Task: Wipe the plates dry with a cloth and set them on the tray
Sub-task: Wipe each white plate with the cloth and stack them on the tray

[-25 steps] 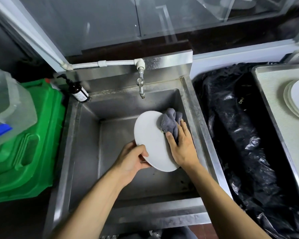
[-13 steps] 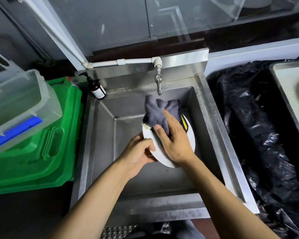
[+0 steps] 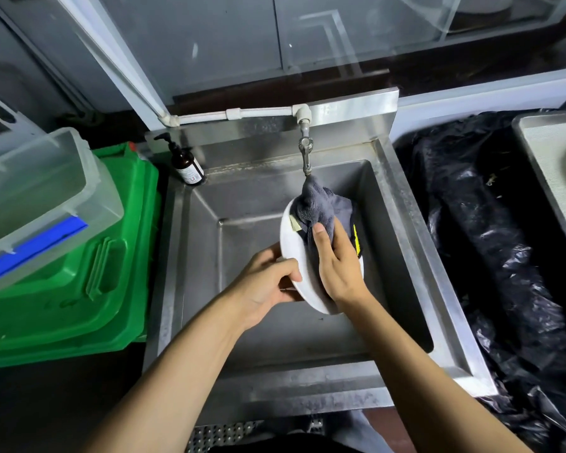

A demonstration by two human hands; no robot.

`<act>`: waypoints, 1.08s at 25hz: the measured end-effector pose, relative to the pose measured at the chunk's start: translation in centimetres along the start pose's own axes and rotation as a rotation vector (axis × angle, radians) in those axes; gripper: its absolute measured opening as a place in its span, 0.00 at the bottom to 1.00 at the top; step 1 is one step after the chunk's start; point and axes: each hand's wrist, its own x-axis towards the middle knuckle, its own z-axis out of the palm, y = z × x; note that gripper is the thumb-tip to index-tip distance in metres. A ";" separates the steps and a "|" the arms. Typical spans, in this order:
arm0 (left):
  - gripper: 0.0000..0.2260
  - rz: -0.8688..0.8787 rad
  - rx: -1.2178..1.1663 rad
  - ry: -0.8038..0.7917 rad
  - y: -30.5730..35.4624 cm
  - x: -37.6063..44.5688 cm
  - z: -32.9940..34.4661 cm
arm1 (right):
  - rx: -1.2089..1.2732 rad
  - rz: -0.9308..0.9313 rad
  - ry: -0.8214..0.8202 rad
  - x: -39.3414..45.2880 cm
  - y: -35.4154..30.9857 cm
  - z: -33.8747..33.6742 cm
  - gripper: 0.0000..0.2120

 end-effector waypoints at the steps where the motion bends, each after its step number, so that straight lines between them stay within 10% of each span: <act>1: 0.17 0.002 0.007 -0.008 0.1 0.1 0.1 | 0.066 0.026 -0.013 -0.1 -0.3 0.2 0.21; 9: 0.18 0.046 -0.069 0.056 0.9 0.5 -1.3 | 0.248 0.191 -0.242 -2.0 -2.8 -0.1 0.18; 27: 0.15 -0.009 -0.067 0.048 1.5 0.3 -0.5 | -0.199 0.060 0.128 -1.4 1.9 -4.5 0.19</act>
